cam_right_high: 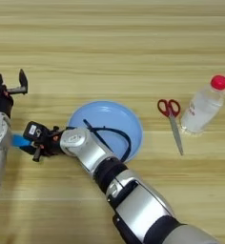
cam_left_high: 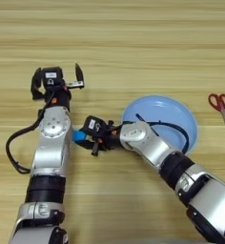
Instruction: Move the objects on the table
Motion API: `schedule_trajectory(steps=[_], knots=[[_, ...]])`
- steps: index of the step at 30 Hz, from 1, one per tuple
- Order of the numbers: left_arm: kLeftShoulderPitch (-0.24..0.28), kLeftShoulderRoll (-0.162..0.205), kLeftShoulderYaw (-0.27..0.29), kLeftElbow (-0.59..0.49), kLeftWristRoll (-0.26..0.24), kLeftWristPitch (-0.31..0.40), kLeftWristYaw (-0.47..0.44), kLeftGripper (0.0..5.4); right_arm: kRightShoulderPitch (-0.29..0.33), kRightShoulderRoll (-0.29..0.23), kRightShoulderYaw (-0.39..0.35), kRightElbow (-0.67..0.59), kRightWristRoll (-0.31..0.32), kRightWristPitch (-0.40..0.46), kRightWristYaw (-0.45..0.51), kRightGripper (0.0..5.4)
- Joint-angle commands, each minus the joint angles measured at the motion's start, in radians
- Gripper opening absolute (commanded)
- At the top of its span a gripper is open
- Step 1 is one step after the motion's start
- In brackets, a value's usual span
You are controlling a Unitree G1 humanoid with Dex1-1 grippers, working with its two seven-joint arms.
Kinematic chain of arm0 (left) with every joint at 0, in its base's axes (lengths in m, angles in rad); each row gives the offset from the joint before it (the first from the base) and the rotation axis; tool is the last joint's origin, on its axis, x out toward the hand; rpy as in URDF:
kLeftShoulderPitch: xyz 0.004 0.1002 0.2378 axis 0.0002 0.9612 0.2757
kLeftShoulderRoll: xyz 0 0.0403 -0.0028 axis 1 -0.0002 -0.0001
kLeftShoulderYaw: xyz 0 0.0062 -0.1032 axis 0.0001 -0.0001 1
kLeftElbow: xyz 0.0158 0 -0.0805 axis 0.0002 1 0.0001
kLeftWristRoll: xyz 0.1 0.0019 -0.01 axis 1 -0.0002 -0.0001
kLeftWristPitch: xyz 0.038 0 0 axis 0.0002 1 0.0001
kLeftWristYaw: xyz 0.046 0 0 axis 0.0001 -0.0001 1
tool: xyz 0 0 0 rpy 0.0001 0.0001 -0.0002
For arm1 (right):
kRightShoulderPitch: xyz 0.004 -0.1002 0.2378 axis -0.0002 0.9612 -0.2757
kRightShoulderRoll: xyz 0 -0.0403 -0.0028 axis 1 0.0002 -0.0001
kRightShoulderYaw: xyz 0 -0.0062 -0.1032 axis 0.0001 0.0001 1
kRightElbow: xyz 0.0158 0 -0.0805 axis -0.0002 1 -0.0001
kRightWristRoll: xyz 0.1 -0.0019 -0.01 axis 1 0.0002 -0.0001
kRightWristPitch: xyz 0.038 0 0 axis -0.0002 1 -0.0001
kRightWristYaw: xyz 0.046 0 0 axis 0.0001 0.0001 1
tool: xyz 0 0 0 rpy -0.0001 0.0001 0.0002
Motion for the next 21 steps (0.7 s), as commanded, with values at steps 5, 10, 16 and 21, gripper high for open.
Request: schedule_trajectory(steps=[5,10,16,21], knots=[[-0.009,0.003,0.002,0.017,-0.006,0.015,-0.003,5.40,0.036,0.044,0.014,-0.053,-0.042,0.080,-0.019,1.42],[-0.012,0.006,0.003,0.024,-0.007,0.011,-0.006,5.40,0.051,0.003,-0.006,-0.170,-0.050,0.158,-0.028,1.42],[-0.015,0.008,0.005,0.032,-0.007,0.006,-0.006,5.40,0.079,-0.040,-0.042,-0.317,-0.055,0.278,-0.032,1.42],[-0.018,0.010,0.007,0.038,-0.008,0.004,-0.007,5.40,0.100,-0.080,-0.063,-0.428,-0.058,0.360,-0.028,1.42]])
